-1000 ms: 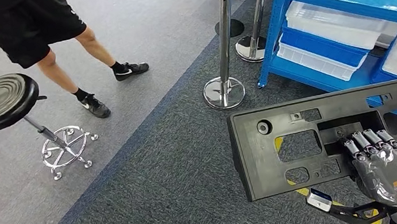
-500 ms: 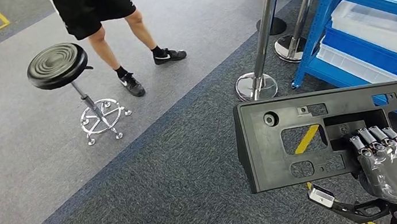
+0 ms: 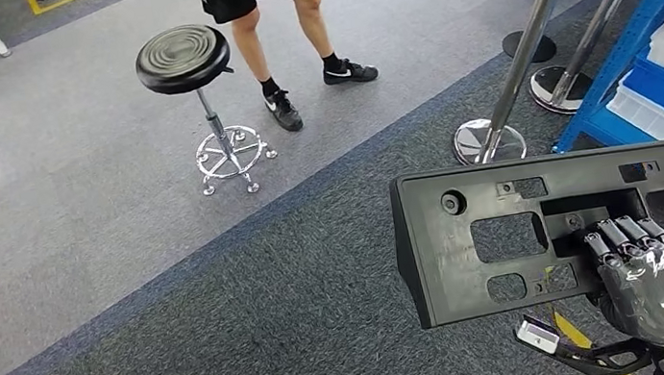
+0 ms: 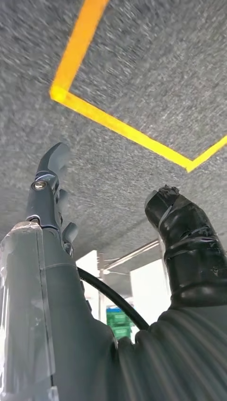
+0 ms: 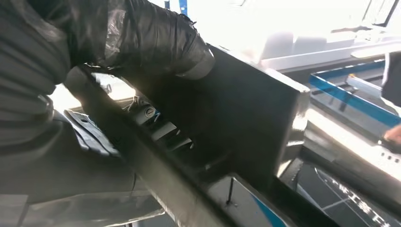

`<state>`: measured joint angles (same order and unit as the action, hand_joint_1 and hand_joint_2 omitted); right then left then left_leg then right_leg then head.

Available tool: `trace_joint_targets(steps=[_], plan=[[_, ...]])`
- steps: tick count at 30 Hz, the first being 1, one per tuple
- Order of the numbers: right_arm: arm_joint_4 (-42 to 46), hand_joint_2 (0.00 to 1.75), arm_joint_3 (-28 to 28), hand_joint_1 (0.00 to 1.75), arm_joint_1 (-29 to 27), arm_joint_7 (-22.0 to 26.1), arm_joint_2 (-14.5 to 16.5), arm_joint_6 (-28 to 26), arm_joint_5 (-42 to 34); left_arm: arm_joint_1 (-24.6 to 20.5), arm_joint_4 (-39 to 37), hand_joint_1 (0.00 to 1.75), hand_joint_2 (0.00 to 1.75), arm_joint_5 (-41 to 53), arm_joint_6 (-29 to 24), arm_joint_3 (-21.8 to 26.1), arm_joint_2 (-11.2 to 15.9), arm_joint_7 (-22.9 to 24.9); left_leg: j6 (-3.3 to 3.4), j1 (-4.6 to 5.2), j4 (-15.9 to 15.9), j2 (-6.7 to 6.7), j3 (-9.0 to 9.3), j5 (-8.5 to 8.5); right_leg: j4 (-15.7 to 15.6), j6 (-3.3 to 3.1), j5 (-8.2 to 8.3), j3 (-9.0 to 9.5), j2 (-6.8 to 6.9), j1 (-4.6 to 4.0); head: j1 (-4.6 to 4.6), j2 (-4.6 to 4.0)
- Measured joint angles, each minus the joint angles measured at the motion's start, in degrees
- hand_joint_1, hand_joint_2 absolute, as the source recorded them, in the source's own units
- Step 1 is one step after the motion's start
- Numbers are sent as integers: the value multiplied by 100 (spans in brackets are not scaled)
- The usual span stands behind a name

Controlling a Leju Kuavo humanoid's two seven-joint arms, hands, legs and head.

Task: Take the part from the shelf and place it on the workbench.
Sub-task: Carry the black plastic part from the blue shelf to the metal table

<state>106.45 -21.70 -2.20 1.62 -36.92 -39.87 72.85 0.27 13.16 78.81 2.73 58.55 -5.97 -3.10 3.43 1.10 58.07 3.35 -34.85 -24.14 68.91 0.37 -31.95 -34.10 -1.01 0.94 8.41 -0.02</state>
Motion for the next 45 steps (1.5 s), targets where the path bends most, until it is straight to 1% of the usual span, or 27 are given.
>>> trace_joint_targets(steps=[2, 3, 6, 8, 10, 11, 12, 13, 14, 16, 18, 19, 21, 23, 25, 27, 28, 30, 32, 34, 36, 37, 39, 40, 42, 44, 45], plan=[[9, 175, 2, 175, -9, -1, -2, -1, 0, -3, 1, 0, 175, 4, 3, 0, -11, 0, -42, 5, 94, 146, -137, 66, -656, -60, 94, 429, -228, -17, 0, 0], [14, 175, 3, 175, -13, 0, -3, -2, 0, 1, 2, 0, 175, 7, 5, 0, -16, 0, -70, 4, 121, 210, -180, 104, -830, -79, 84, 521, -307, -27, 1, 0], [22, 175, 8, 175, -9, 1, 0, -2, -3, 35, 4, 0, 175, 17, 7, 0, -16, -1, -169, 18, 124, 342, -273, 218, -922, -138, 168, 487, -156, -19, -1, 0], [31, 175, 12, 175, -3, 2, 8, -2, -15, 40, 4, 0, 175, 26, 8, -1, -18, -3, -229, 18, 345, 121, -399, -29, -968, -212, 281, 411, 17, 16, 2, 0], [39, 175, 23, 175, -9, 20, 13, -2, -44, 21, 5, 0, 175, 32, 17, -2, -26, -7, -306, -51, 962, -181, -597, -559, -979, -246, 371, 292, 179, 18, 3, 0], [43, 175, 29, 175, -12, 42, 13, -2, -66, 14, 6, 0, 175, 37, 37, -2, -27, -20, -354, -97, 1310, -245, -685, -738, -979, -236, 411, 230, 260, 19, 2, 0], [43, 175, 34, 175, -14, 65, 13, -2, -88, 10, 7, 0, 175, 44, 65, -2, -27, -41, -397, -142, 1574, -275, -725, -778, -978, -216, 447, 171, 340, 24, 2, 0], [43, 175, 36, 175, -14, 86, 14, -2, -109, 8, 7, 0, 175, 57, 96, -2, -27, -65, -437, -183, 1690, -293, -691, -687, -976, -193, 483, 115, 421, 32, 2, 0], [43, 175, 37, 175, -14, 98, 14, -2, -126, 7, 7, 0, 175, 72, 124, -3, -26, -90, -468, -219, 1605, -322, -553, -518, -974, -165, 519, 67, 502, 41, 2, 0], [45, 175, 45, 175, -14, 103, 14, -2, -141, 3, 7, 0, 175, 97, 149, -5, -26, -115, -504, -256, 932, -525, -3, -312, -968, -106, 579, 7, 655, 55, 2, 0], [49, 175, 65, 175, -14, 103, 14, -2, -147, -8, 15, 0, 175, 104, 155, -7, -22, -127, -464, -205, 195, -760, 479, -412, -960, -30, 625, -8, 804, 59, 2, 0], [52, 175, 74, 175, -12, 103, 14, -2, -150, -15, 21, 0, 175, 105, 155, -7, -18, -134, -415, -164, 4, -798, 564, -485, -964, 14, 645, -4, 884, 62, 2, 0], [59, 175, 86, 175, 2, 102, 14, -2, -164, -8, 36, 0, 175, 106, 155, -8, -11, -143, -273, -123, -103, -672, 537, -472, -970, 114, 674, 11, 984, 93, 1, 0], [69, 175, 98, 175, -1, 94, 13, -3, -202, 9, 46, 0, 175, 106, 156, -9, -14, -146, -142, -118, -164, -538, 533, -382, -788, 165, 516, -48, 706, 136, 0, 0], [77, 175, 137, 175, -18, 81, 9, -4, -259, 16, 54, 0, 175, 106, 156, -9, -17, -142, -46, -99, -177, -421, 494, -309, -153, 154, 100, -316, 274, 127, -1, 0], [79, 175, 176, 175, -31, 75, 5, -4, -301, 19, 62, 0, 175, 105, 156, -9, -14, -138, 1, -58, -150, -279, 435, -275, 533, 129, -203, -613, 119, 86, -2, 0], [79, 175, 187, 175, -35, 81, 5, -4, -316, 19, 65, 0, 175, 104, 157, -9, -13, -139, 10, -38, -132, -200, 415, -268, 647, 111, -201, -653, 105, 68, -2, 0], [82, 175, 216, 175, -41, 105, 5, -4, -362, 18, 74, 0, 175, 101, 157, -9, -15, -142, 12, -10, -78, -17, 397, -268, 191, 47, 113, -393, 50, 36, -2, 0], [99, 175, 261, 175, -43, 143, 1, -2, -406, 19, 88, 0, 175, 98, 162, -9, -30, -145, -7, 2, -9, 145, 366, -281, -563, -23, 409, -17, -169, 14, -2, 0], [120, 175, 291, 175, -43, 169, -5, -1, -422, 29, 101, 0, 175, 97, 166, -9, -46, -146, -50, -3, 38, 269, 298, -280, -871, -47, 469, 106, -271, -7, -2, 0], [130, 175, 315, 175, -42, 173, -7, 0, -423, 49, 111, 0, 175, 96, 165, -9, -47, -146, -101, -11, 48, 357, 241, -271, -914, -60, 489, 109, -144, -5, -1, 0], [136, 175, 327, 175, -40, 171, -6, 0, -424, 58, 114, 0, 175, 96, 165, -9, -46, -146, -128, -6, 89, 282, 216, -298, -948, -82, 499, 130, -79, 7, 0, 0], [157, 175, 349, 175, -43, 172, -6, 0, -424, 54, 120, 0, 175, 95, 164, -9, -44, -146, -191, -11, 429, -18, 48, -500, -1014, -141, 516, 179, 68, 35, 5, 0], [166, 175, 355, 175, -45, 172, -5, 1, -424, 47, 121, 0, 175, 95, 164, -9, -45, -146, -228, -34, 755, -176, -122, -666, -1024, -159, 512, 193, 143, 28, 7, 0], [172, 175, 364, 175, -48, 173, -4, 2, -424, 33, 124, 0, 175, 95, 164, -9, -45, -148, -295, -103, 1458, -278, -516, -934, -1021, -166, 500, 197, 295, 23, 7, 0], [172, 175, 363, 175, -49, 173, -3, 2, -424, 32, 129, 0, 175, 95, 164, -9, -45, -149, -347, -161, 1558, -308, -610, -820, -1016, -143, 478, 211, 442, 30, 7, 0], [172, 175, 363, 175, -48, 173, -2, 2, -424, 35, 132, 0, 175, 95, 164, -9, -44, -149, -362, -181, 1269, -351, -476, -618, -1015, -123, 463, 231, 511, 38, 7, 0]])
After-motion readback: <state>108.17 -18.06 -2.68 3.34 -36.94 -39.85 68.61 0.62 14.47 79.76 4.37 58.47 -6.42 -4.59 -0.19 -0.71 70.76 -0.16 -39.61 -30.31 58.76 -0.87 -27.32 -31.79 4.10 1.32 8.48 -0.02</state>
